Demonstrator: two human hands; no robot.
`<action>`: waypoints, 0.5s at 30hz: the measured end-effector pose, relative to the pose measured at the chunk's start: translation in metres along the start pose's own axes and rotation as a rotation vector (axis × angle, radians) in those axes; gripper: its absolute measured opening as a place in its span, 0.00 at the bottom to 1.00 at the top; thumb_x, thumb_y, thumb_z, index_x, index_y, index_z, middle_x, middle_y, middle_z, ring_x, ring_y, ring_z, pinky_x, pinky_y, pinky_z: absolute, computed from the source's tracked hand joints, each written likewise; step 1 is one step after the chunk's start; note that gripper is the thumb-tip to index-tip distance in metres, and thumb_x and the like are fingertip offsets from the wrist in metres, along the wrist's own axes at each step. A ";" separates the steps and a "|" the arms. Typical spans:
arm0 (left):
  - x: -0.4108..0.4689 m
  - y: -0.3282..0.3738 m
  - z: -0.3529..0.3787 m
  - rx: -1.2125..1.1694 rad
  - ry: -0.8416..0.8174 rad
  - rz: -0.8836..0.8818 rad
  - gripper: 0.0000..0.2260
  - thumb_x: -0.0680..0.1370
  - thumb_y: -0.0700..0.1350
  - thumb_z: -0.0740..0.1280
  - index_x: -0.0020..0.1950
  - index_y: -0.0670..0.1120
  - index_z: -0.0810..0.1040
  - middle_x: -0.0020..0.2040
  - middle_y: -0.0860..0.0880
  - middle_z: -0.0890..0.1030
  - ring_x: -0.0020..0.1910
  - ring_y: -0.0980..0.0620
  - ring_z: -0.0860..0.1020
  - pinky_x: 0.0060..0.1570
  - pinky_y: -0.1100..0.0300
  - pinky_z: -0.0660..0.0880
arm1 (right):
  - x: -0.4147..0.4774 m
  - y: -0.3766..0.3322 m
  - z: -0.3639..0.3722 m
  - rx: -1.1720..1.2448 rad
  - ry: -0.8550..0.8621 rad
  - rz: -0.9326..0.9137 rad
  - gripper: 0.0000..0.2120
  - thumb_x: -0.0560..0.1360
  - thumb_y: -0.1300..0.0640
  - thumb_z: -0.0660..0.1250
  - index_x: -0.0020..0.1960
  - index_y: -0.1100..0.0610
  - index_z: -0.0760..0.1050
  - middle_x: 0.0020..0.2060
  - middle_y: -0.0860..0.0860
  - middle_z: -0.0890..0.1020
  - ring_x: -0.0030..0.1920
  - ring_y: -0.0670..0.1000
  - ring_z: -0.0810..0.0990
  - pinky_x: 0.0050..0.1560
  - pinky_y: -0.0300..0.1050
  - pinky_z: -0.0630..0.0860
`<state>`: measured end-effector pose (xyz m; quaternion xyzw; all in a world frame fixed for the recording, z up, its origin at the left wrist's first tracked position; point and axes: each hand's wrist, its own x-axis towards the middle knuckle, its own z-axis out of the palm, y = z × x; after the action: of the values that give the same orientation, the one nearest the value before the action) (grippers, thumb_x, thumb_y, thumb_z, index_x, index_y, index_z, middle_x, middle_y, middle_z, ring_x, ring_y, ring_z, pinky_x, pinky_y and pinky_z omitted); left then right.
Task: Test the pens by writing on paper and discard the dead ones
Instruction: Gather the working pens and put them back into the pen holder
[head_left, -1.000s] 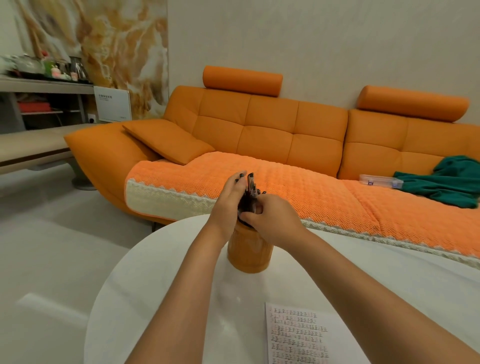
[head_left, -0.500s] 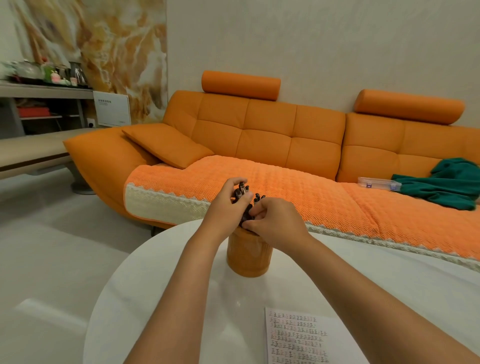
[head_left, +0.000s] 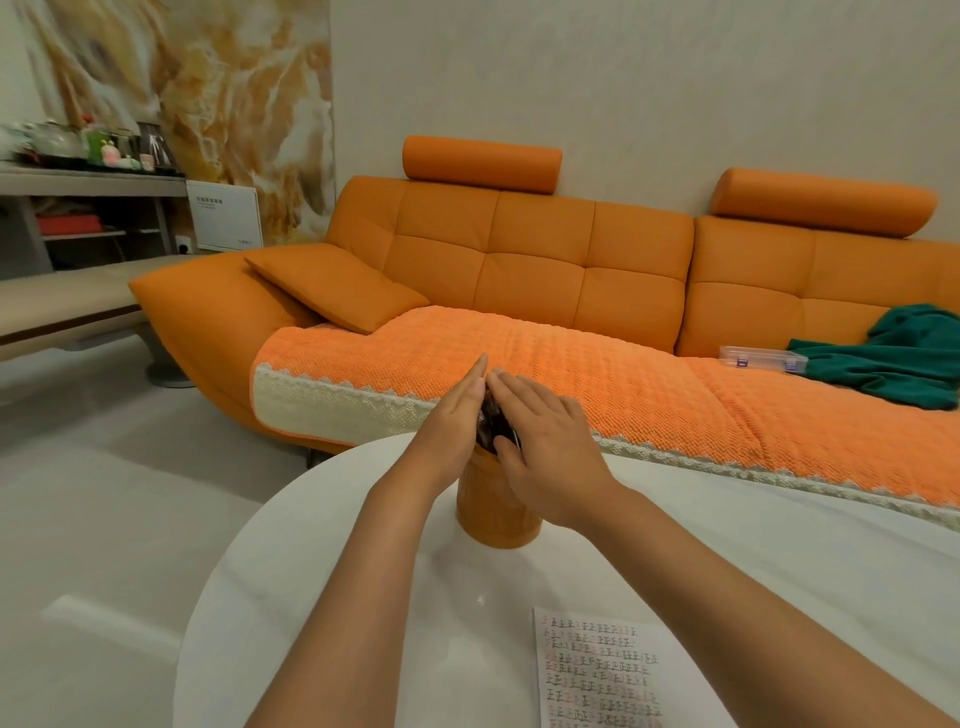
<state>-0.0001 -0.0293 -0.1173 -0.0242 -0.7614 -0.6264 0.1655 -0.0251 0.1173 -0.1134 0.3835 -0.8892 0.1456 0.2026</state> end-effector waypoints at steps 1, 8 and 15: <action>-0.001 -0.001 0.000 -0.018 0.021 -0.021 0.20 0.86 0.53 0.51 0.79 0.59 0.59 0.79 0.56 0.61 0.77 0.56 0.59 0.73 0.58 0.58 | 0.000 0.001 -0.001 0.000 0.001 -0.001 0.29 0.81 0.51 0.56 0.81 0.48 0.52 0.80 0.44 0.56 0.79 0.49 0.52 0.76 0.55 0.53; -0.010 0.002 -0.001 0.112 0.152 -0.115 0.24 0.83 0.61 0.53 0.77 0.54 0.63 0.75 0.52 0.67 0.71 0.49 0.68 0.69 0.50 0.67 | -0.008 0.002 -0.008 0.350 0.059 0.272 0.29 0.83 0.50 0.58 0.81 0.49 0.51 0.80 0.47 0.54 0.79 0.49 0.51 0.78 0.54 0.52; -0.025 0.002 0.011 0.106 0.091 -0.222 0.25 0.83 0.63 0.49 0.77 0.54 0.66 0.74 0.52 0.69 0.74 0.49 0.66 0.73 0.43 0.64 | -0.022 0.004 0.000 0.614 -0.038 0.479 0.10 0.83 0.53 0.55 0.56 0.47 0.76 0.54 0.49 0.77 0.56 0.51 0.74 0.49 0.44 0.70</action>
<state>0.0220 -0.0139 -0.1242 0.0975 -0.7831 -0.6002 0.1306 -0.0148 0.1334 -0.1243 0.2103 -0.8721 0.4412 0.0220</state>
